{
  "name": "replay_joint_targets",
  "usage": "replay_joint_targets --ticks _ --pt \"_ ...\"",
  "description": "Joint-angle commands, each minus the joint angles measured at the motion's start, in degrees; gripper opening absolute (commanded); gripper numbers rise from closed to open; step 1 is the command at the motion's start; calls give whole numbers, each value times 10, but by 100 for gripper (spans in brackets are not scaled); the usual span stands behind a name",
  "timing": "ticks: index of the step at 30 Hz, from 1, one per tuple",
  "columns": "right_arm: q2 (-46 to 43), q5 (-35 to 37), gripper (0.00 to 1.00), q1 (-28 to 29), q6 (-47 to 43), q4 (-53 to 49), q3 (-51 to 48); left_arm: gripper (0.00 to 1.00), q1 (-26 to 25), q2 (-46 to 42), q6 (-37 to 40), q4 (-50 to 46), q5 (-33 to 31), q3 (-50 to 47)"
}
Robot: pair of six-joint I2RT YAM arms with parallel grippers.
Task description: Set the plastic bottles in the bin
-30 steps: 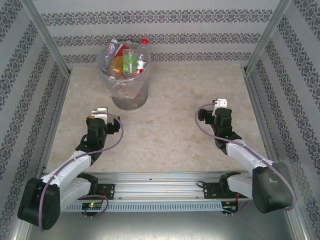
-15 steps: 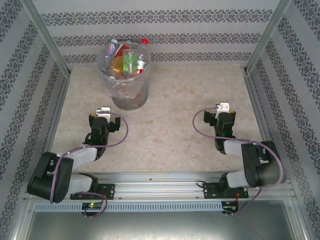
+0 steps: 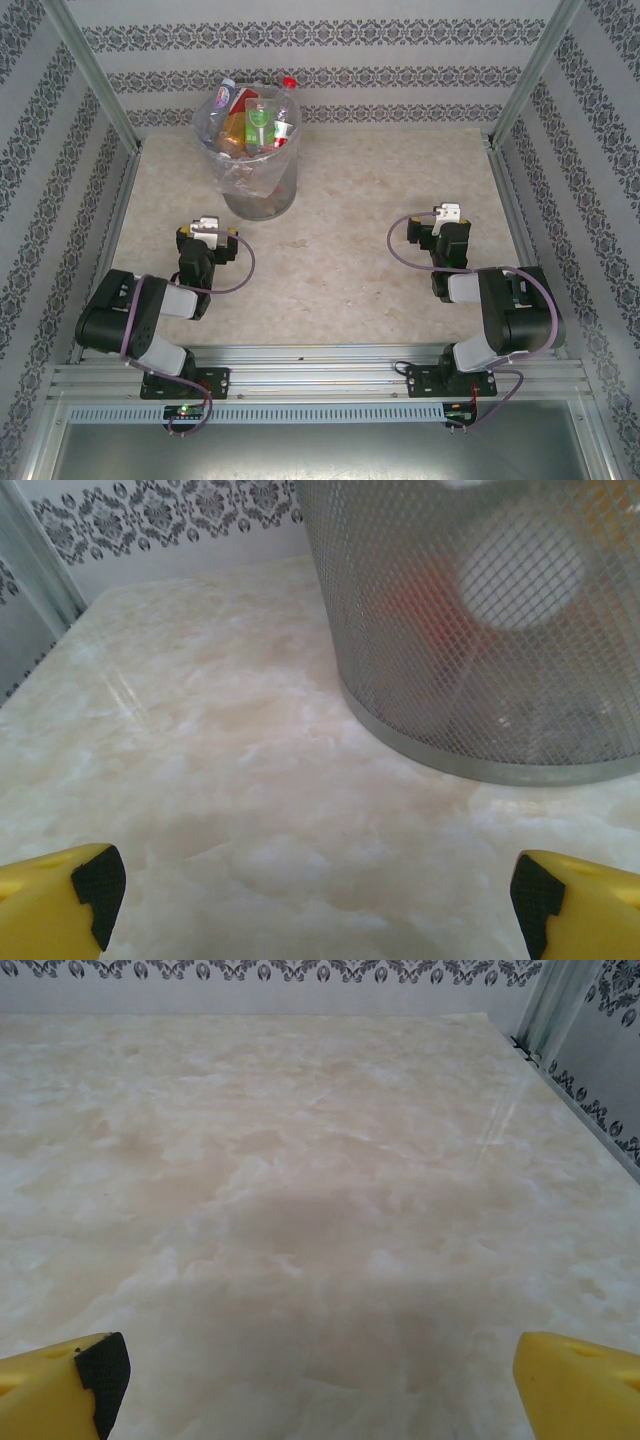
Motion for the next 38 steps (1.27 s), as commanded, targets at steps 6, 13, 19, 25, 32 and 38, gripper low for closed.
replay_joint_targets --ticks 6,13,19,25,32,38 --pt "-1 -12 98 -3 7 13 9 100 48 24 -31 -54 84 62" --pt "-8 -146 98 -3 -42 72 -34 100 53 23 -12 14 153 23" --pt "-3 -53 98 -16 11 5 13 100 71 23 -39 -81 146 73" --pt "0 -48 98 -12 4 9 12 100 82 24 -54 -101 143 85" --pt "2 -55 98 -11 2 4 16 100 82 24 -53 -97 143 83" --pt "-1 -59 98 -11 0 5 15 100 82 24 -53 -96 144 83"
